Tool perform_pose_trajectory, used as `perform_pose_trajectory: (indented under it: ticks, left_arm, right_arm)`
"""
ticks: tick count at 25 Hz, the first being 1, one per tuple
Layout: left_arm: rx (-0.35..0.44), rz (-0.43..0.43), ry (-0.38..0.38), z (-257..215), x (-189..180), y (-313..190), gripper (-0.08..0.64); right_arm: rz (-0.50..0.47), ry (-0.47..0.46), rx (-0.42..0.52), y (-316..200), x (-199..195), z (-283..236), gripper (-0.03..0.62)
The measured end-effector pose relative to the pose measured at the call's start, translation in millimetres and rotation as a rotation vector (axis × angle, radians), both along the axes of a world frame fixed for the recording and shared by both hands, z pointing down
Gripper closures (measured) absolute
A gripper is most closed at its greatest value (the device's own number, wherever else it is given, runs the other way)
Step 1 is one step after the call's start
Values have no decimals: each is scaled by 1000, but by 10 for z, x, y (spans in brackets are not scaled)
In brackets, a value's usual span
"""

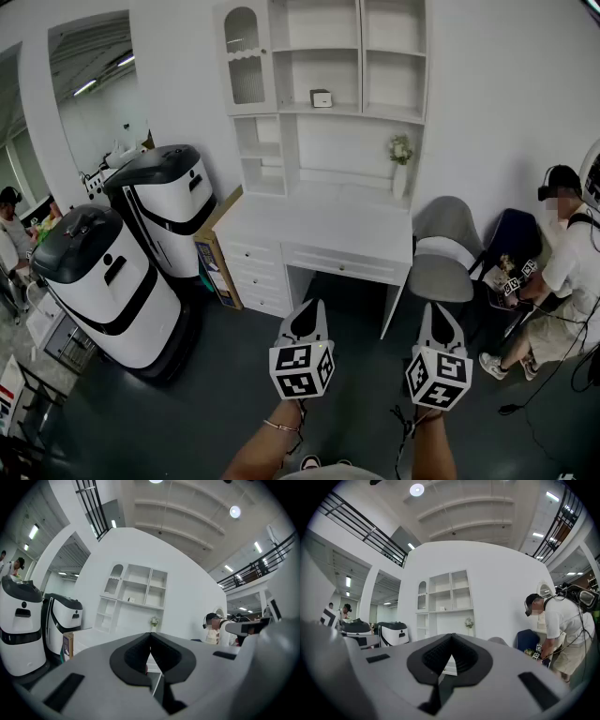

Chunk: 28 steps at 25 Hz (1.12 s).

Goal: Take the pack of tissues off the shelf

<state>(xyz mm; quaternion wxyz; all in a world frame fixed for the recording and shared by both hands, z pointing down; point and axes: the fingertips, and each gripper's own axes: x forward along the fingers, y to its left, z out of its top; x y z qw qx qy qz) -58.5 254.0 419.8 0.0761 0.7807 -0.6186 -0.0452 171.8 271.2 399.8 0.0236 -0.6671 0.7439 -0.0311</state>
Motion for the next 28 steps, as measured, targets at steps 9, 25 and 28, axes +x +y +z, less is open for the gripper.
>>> perform_pose_trajectory:
  ticks: [9, 25, 28]
  left_arm:
    - [3, -9, -6, 2, 39, 85, 541]
    - [-4, -13, -19, 10, 50, 155, 541]
    - [-7, -21, -10, 19, 6, 164, 541]
  right_arm:
    - [-9, 0, -2, 76, 53, 27, 589]
    - [-55, -23, 15, 145, -9, 52, 495]
    - [-53, -31, 20, 155, -8, 46, 465]
